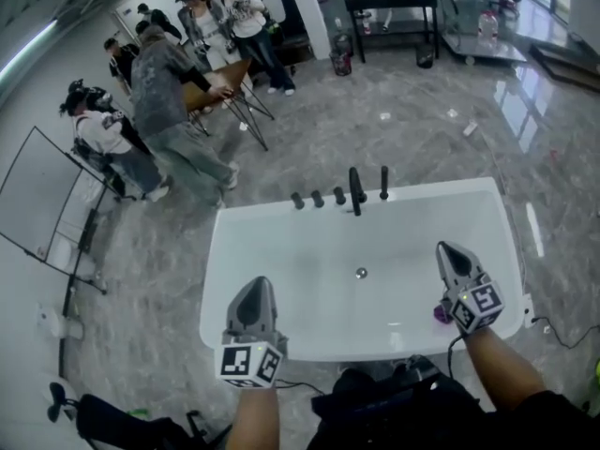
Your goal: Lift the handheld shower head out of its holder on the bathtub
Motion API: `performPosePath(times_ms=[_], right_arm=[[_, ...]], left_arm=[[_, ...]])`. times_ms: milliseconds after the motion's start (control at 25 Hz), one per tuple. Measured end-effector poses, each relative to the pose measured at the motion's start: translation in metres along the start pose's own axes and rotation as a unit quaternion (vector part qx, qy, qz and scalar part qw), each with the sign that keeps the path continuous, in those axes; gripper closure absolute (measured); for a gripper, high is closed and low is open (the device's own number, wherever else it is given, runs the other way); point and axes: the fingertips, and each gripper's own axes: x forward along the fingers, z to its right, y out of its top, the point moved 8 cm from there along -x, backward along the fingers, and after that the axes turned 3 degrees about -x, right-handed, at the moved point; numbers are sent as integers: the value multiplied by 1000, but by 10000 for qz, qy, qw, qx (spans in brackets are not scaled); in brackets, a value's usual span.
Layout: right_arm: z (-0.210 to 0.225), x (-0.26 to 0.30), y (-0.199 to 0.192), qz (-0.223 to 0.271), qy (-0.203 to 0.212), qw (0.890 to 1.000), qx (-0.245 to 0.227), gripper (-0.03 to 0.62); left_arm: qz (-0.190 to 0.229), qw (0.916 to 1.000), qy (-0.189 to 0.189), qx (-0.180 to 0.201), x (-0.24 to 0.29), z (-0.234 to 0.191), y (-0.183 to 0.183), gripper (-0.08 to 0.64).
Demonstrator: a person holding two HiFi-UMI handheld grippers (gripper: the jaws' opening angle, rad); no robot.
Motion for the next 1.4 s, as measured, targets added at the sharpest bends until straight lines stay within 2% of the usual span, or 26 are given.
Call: performPosePath(times_ms=[240, 520, 720, 800, 920, 1080, 1240, 1400], right_arm=[[-31, 0, 4, -1, -435, 9990, -89, 588], [-62, 1, 12, -18, -969, 9950, -235, 588], [-79, 0, 6, -33, -1047, 9943, -183, 588], [-82, -2, 9, -28, -1099, 9938, -138, 588], [-78, -3, 13, -38, -1030, 9946, -140, 588], [-52, -4, 15, 77, -893, 9958, -156, 588], [-27, -1, 22, 228, -715, 9970, -165, 588], [-10, -9, 26, 263, -655, 9974, -136, 588]], left_arm=[[-59, 9983, -575, -122, 30, -32, -4, 551], [-226, 9916, -1227, -345, 60, -56, -25, 551], [-535, 9860, -1533, -370, 71, -52, -41, 551], [-526, 9856, -1571, -354, 71, -48, -36, 551], [-405, 9863, -1600, -46, 66, -35, -20, 551], [-301, 9899, -1383, 62, 67, -14, -17, 551], [-246, 9913, -1236, 367, 69, 13, -13, 551], [-301, 9927, -1146, 247, 69, 33, -14, 551]])
